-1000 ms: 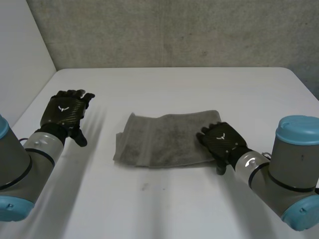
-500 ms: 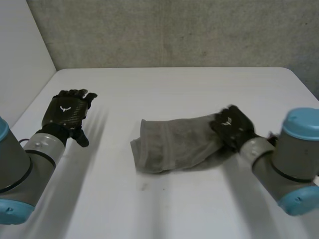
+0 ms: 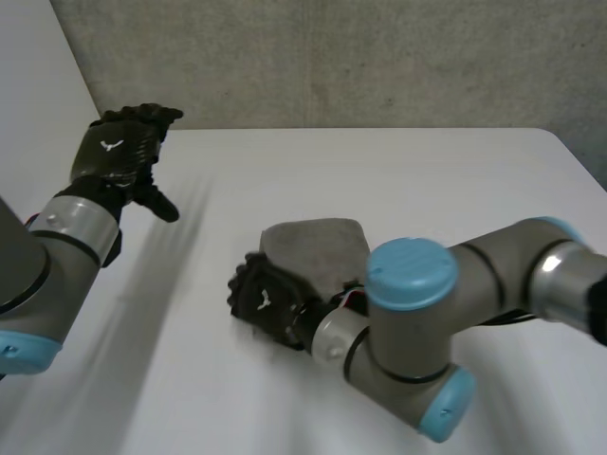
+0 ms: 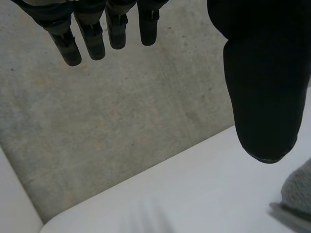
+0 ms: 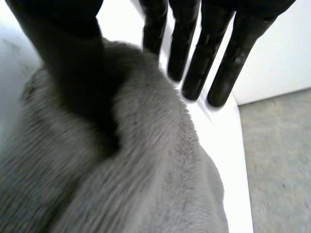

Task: Fold the towel.

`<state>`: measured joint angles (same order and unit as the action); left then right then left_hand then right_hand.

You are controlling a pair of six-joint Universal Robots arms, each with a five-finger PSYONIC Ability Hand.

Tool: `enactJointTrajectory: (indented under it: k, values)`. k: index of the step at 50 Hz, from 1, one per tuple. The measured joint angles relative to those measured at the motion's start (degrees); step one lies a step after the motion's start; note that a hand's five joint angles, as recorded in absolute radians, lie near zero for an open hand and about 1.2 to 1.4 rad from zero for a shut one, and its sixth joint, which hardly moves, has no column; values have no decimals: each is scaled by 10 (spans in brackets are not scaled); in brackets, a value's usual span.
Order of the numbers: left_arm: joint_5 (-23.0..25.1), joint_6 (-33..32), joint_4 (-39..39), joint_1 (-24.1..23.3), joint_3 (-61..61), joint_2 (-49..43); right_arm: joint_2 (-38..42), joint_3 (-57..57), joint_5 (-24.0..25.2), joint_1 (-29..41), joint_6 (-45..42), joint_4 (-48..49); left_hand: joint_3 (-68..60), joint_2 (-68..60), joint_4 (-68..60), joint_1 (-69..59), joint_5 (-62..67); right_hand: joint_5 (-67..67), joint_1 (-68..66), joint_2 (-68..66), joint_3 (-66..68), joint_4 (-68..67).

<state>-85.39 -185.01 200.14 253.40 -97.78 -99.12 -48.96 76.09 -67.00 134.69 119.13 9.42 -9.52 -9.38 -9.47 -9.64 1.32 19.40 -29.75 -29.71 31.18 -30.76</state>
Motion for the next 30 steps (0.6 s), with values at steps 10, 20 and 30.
enactJointTrajectory:
  k: [10, 20, 30]
  values:
    - [-13, 23, -55, -83, 92, -79, -165, 129, -17, -109, 315, 80, 0, 0, 0, 0, 0, -157, 165, 151, -175, 160]
    - [-76, 72, -80, -186, 148, -193, -162, 122, -51, -181, 535, 22, -2, -5, -3, -2, 0, -157, 165, 151, -175, 160]
    - [-96, 76, -78, -210, 168, -263, -63, 71, -78, -178, 482, -37, -4, -6, -4, -2, 0, -157, 165, 151, -175, 160]
